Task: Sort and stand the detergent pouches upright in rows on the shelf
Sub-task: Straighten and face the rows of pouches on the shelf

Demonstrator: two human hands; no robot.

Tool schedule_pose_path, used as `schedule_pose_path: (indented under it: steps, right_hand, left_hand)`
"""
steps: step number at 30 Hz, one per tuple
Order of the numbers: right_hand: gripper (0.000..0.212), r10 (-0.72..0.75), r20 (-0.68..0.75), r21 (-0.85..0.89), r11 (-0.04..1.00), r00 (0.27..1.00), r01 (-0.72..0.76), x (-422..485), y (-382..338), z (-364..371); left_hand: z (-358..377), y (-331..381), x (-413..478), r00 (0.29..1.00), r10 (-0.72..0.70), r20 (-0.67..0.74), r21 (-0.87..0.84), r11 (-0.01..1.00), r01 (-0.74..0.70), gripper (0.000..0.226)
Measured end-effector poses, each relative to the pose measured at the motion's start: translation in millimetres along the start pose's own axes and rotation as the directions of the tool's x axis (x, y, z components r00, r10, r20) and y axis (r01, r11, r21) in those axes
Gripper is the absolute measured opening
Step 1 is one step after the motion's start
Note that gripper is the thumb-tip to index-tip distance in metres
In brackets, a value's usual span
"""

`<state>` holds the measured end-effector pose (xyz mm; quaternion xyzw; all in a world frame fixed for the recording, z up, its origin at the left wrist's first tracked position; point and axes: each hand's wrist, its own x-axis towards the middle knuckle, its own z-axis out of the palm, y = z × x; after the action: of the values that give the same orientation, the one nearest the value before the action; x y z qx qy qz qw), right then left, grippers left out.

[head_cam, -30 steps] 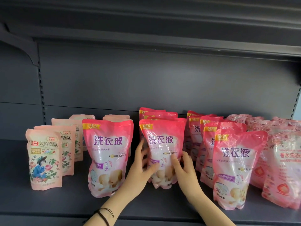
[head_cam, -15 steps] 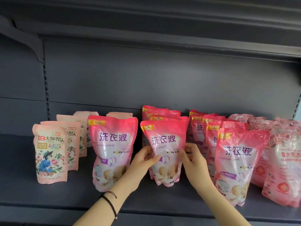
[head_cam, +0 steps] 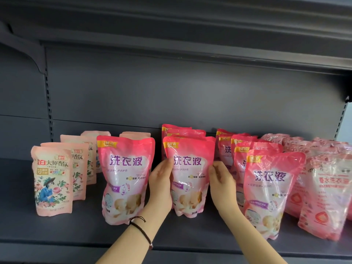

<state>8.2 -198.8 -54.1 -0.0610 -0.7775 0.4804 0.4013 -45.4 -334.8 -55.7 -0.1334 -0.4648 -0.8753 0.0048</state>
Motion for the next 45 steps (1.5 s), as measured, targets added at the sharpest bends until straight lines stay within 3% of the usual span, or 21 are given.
schedule_pose_path:
  steps: [4, 7, 9, 14, 18, 21, 24, 27, 29, 32, 35, 39, 45]
  right_hand:
    - [0.022, 0.033, -0.058, 0.058, 0.998, 0.998, -0.029, 3, 1, 3]
    - [0.016, 0.017, -0.065, 0.047, 0.999, 0.998, -0.014, 1, 2, 2]
    - [0.011, -0.037, -0.032, -0.008, 0.999, 0.999, 0.037, -1, 2, -1]
    - [0.048, -0.262, 0.044, -0.222, 0.938, 0.964, 0.265, -4, -5, -10]
    - [0.059, -0.372, 0.066, -0.315, 0.873, 0.926, 0.373, -3, -12, -20]
    - [0.053, -0.429, 0.104, -0.396, 0.810, 0.897, 0.433, -5, -22, -27]
    - [0.032, -0.521, 0.213, -0.527, 0.651, 0.827, 0.546, -1, -43, -36]
    - [0.021, -0.521, 0.427, -0.575, 0.475, 0.739, 0.666, 13, -76, -42]
    - [0.021, -0.535, 0.524, -0.593, 0.330, 0.663, 0.734, 22, -100, -42]
    - [0.021, -0.527, 0.590, -0.630, 0.173, 0.611, 0.757, 30, -131, -34]
    - [0.027, -0.485, 0.671, -0.615, 0.057, 0.561, 0.786, 25, -157, -17]
    - [0.041, -0.314, 0.777, -0.595, -0.084, 0.545, 0.799, 20, -178, 12]
    - [0.041, -0.264, 0.791, -0.582, -0.048, 0.552, 0.812, 27, -191, 51]
  left_hand:
    - [5, 0, 3, 0.997, -0.079, 0.005, -0.130, 0.988, 0.079, 0.063]
    - [1, -1, 4, 0.998, -0.043, 0.052, -0.104, 0.993, 0.048, 0.042]
    - [-3, -2, 2, 0.999, -0.006, 0.045, -0.032, 0.999, 0.008, 0.033]
    - [-9, 1, -10, 0.991, 0.132, 0.038, 0.341, 0.930, -0.137, 0.020]
    - [-20, 0, -35, 0.967, 0.034, 0.252, 0.520, 0.838, -0.164, 0.032]
    - [-36, 9, -51, 0.933, -0.085, 0.350, 0.686, 0.701, -0.193, 0.046]
    - [-48, 47, -65, 0.919, -0.112, 0.377, 0.831, 0.479, -0.283, 0.035]
    - [-55, 104, -71, 0.874, -0.156, 0.460, 0.888, 0.070, -0.455, 0.022]
    - [-59, 139, -70, 0.843, -0.156, 0.515, 0.812, -0.226, -0.538, 0.029]
    - [-71, 183, -57, 0.798, -0.160, 0.581, 0.652, -0.495, -0.574, 0.035]
    - [-92, 219, -36, 0.764, -0.169, 0.623, 0.566, -0.576, -0.589, 0.038]
    - [-107, 250, -5, 0.651, -0.168, 0.741, 0.297, -0.786, -0.542, 0.049]
    - [-115, 256, 33, 0.586, -0.159, 0.795, 0.204, -0.839, -0.504, 0.058]
